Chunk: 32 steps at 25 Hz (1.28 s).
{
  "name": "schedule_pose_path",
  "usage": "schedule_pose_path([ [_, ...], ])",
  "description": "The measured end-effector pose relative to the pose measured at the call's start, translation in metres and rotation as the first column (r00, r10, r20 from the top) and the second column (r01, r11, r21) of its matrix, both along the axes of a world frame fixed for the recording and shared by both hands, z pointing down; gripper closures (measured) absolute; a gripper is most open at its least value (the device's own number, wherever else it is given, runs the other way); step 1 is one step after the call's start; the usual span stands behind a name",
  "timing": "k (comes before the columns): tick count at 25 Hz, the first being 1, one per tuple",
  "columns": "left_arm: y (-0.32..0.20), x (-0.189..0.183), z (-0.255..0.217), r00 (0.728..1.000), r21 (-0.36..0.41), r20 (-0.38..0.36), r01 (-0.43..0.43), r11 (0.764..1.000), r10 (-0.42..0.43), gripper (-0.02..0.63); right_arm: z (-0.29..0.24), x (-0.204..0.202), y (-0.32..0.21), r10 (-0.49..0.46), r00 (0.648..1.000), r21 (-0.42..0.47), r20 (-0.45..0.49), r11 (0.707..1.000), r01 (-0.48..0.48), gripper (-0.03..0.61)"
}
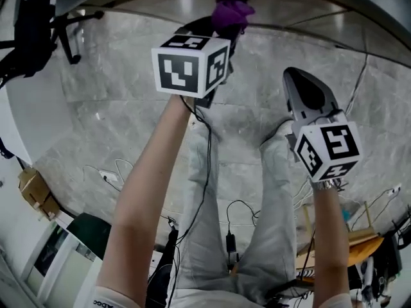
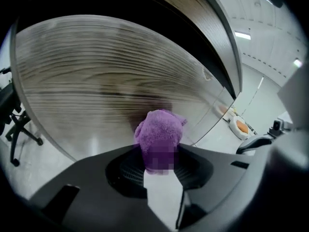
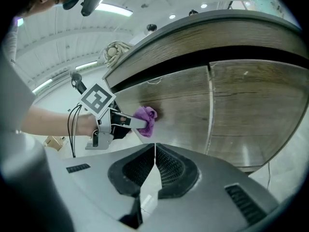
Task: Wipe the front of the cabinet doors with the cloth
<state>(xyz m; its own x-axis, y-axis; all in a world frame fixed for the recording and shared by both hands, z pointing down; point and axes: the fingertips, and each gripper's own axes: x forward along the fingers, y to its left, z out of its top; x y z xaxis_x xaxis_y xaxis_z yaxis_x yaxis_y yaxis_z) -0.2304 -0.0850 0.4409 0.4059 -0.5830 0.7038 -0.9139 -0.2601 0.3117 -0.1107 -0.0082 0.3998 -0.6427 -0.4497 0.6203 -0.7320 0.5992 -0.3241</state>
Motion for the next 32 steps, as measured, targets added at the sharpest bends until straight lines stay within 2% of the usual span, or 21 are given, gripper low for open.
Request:
schedule_pose_path([
  [10,0.020,-0.126,0.009,0.992,-0.011,0.041,0.123,0.992,-0.122,0.476,0.011,-0.093,0.013,-0.058,0.998,-0.004,0.000,0.998,0.058,0.549],
  [15,0.027,-0.167,0.004,0.988,-0.007,0.091,0.128,0.992,-0.127,0.476,0.013,-0.122,0.017,-0.077,0.997,-0.002,0.013,0.997,0.077,0.549],
  [18,0.032,-0.177,0.003,0.984,-0.005,0.098,0.149,0.989,-0.147,0.476,0.013,-0.123,0.023,-0.076,0.997,-0.006,0.026,0.997,0.076,0.549],
  [21,0.039,-0.165,0.004,0.987,-0.021,0.065,0.151,0.988,-0.149,0.476,0.012,-0.112,0.032,-0.089,0.996,-0.012,0.026,0.996,0.089,0.549],
  [24,0.047,-0.137,0.012,0.992,-0.041,0.053,0.121,0.992,-0.119,0.476,0.013,-0.093,0.041,-0.114,0.993,-0.018,0.014,0.993,0.114,0.549],
  [28,0.048,-0.073,0.028,0.998,-0.062,0.041,0.045,0.997,-0.043,0.476,0.018,-0.049,0.044,-0.107,0.994,-0.021,-0.023,0.994,0.107,0.549],
  [32,0.040,0.009,0.039,1.000,-0.078,-0.001,-0.028,0.997,0.028,0.476,0.026,0.015,0.038,-0.047,0.998,-0.030,-0.051,0.999,0.045,0.549],
])
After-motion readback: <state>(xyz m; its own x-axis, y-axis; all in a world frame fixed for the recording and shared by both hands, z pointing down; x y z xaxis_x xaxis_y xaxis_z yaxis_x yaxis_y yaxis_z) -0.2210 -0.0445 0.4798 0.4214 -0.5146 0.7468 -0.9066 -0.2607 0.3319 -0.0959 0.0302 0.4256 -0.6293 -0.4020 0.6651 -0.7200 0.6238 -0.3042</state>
